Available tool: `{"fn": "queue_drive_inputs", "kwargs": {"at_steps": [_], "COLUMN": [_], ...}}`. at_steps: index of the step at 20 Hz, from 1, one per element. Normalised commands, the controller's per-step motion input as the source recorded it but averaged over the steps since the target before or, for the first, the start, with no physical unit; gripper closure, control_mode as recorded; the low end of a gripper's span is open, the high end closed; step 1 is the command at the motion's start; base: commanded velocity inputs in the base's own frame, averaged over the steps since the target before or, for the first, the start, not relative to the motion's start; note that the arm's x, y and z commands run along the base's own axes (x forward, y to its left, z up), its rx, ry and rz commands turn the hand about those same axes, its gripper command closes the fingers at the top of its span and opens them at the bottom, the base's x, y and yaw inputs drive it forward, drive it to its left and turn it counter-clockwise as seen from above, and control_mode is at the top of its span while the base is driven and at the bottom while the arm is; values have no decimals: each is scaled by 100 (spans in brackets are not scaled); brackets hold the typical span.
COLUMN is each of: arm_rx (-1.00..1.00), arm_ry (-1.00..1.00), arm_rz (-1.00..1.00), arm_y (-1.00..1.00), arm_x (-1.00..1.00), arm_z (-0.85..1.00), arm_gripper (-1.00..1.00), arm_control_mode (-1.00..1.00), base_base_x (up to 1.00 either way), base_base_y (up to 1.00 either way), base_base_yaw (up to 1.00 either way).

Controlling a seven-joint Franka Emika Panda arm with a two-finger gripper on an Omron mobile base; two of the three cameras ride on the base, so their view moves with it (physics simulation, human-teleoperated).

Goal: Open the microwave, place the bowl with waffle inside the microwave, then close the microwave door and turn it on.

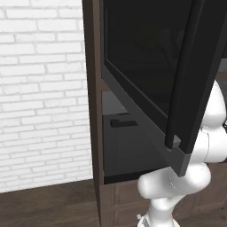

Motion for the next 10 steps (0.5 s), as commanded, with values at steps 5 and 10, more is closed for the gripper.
{"fn": "queue_drive_inputs", "kwargs": {"at_steps": [5,10], "arm_rx": [2,2], "arm_ry": [-12,-33], "arm_rz": [0,0], "arm_y": [0,0], "arm_x": [0,-51], "arm_z": [-10,-4], "arm_gripper": [-100,-100], "arm_control_mode": [-100,-100], "base_base_x": [0,0], "base_base_y": [0,0], "base_base_yaw": [0,0]}}
